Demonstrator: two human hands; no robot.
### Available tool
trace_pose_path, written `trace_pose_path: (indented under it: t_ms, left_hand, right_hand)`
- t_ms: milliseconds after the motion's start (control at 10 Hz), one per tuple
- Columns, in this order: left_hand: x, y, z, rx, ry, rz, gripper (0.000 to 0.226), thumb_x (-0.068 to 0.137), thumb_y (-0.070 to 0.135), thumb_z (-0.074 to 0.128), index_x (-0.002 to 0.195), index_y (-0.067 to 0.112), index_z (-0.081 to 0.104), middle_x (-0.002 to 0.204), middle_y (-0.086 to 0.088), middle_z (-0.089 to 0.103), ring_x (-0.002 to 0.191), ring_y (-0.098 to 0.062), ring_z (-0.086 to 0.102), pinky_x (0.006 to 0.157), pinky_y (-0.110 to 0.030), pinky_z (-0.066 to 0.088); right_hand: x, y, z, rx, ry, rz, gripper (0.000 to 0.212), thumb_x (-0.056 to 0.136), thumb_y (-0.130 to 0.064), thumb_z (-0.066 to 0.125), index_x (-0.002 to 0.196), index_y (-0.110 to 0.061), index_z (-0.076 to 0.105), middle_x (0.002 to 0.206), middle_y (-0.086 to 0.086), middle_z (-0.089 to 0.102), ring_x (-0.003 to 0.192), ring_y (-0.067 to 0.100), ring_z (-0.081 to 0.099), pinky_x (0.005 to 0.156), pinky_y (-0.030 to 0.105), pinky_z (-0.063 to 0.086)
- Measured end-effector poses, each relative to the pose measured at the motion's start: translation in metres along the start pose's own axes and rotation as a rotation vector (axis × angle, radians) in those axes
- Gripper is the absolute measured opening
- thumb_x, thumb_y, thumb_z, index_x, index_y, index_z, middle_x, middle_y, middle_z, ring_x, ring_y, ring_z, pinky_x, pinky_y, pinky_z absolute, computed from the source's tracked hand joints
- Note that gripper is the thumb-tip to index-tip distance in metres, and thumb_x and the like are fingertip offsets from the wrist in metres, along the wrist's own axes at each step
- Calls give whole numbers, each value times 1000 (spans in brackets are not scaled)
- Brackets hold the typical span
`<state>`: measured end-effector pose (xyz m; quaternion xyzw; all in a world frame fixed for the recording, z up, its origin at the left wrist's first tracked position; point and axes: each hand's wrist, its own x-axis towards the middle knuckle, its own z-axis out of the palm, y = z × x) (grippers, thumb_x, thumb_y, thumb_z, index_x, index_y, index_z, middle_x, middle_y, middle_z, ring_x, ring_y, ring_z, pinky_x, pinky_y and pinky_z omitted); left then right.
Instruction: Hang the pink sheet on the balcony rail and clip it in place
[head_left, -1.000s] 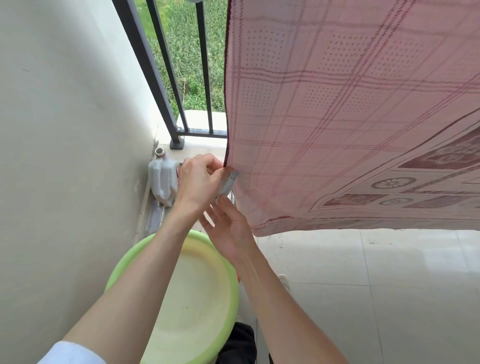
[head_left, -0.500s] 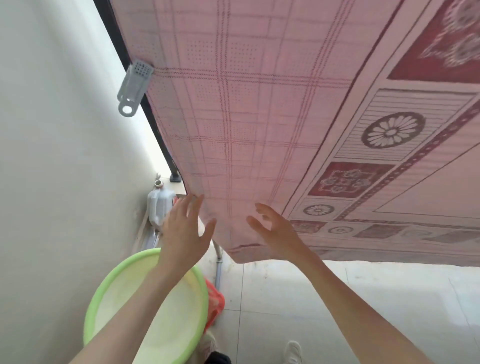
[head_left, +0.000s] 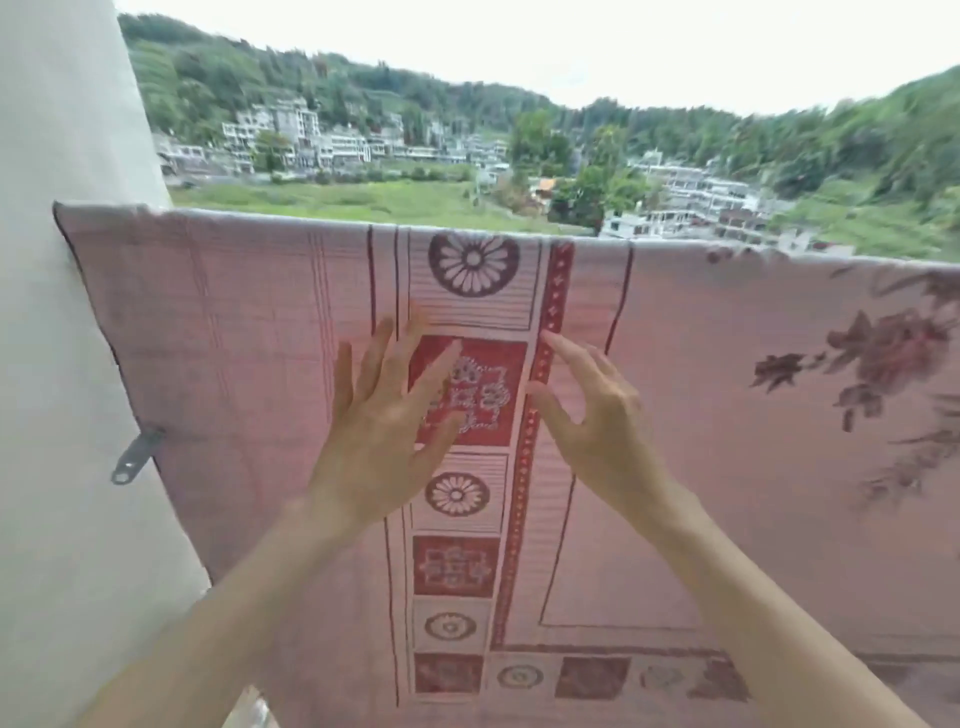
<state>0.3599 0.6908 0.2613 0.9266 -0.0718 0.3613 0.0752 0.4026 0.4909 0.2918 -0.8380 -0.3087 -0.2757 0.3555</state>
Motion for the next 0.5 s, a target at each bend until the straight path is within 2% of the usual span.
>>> trace_pose_path:
  t_ms: [100, 200, 300, 400, 500]
  left_hand:
    - [45, 1, -24, 91, 84, 31, 64, 88, 53, 31, 145, 29, 16, 156, -6, 4, 143, -25, -4, 113, -50, -13]
    - [72, -8, -34, 136, 76, 2, 67, 87, 57, 26, 146, 34, 3, 156, -2, -4, 142, -21, -10, 108, -41, -25]
    - [81, -21, -32, 164, 26, -32, 65, 85, 63, 13, 142, 41, -9, 155, 5, -12, 140, -16, -20, 108, -44, -25]
    - [80, -26, -30, 192, -12, -43, 63, 85, 64, 6, 142, 43, -12, 155, 8, -8, 139, -14, -22, 107, -46, -26]
    - [81, -28, -27, 179, 30, -21, 63, 86, 62, 12, 144, 42, -2, 153, 5, 4, 142, -18, -11, 107, -45, -26]
  right_hand:
    - [37, 5, -27, -203, 132, -139, 56, 89, -40, 49, 138, -14, 44, 142, 7, 46, 135, 23, 37, 113, 44, 25]
    - [61, 14, -38, -370, 88, -142, 63, 90, -45, 52, 144, -20, 33, 153, 8, 28, 143, 25, 19, 116, 43, 1]
    - [72, 29, -33, -478, 59, -90, 63, 90, -50, 44, 145, -23, 30, 155, 8, 22, 144, 25, 13, 116, 41, -6]
    - [71, 34, -22, -503, 70, -96, 63, 90, -50, 40, 145, -24, 30, 155, 6, 23, 144, 20, 8, 116, 38, -9]
    - [73, 15, -41, -192, 50, -5, 58, 93, -47, 46, 145, -27, 29, 154, -6, 23, 141, 5, 9, 118, 33, -3]
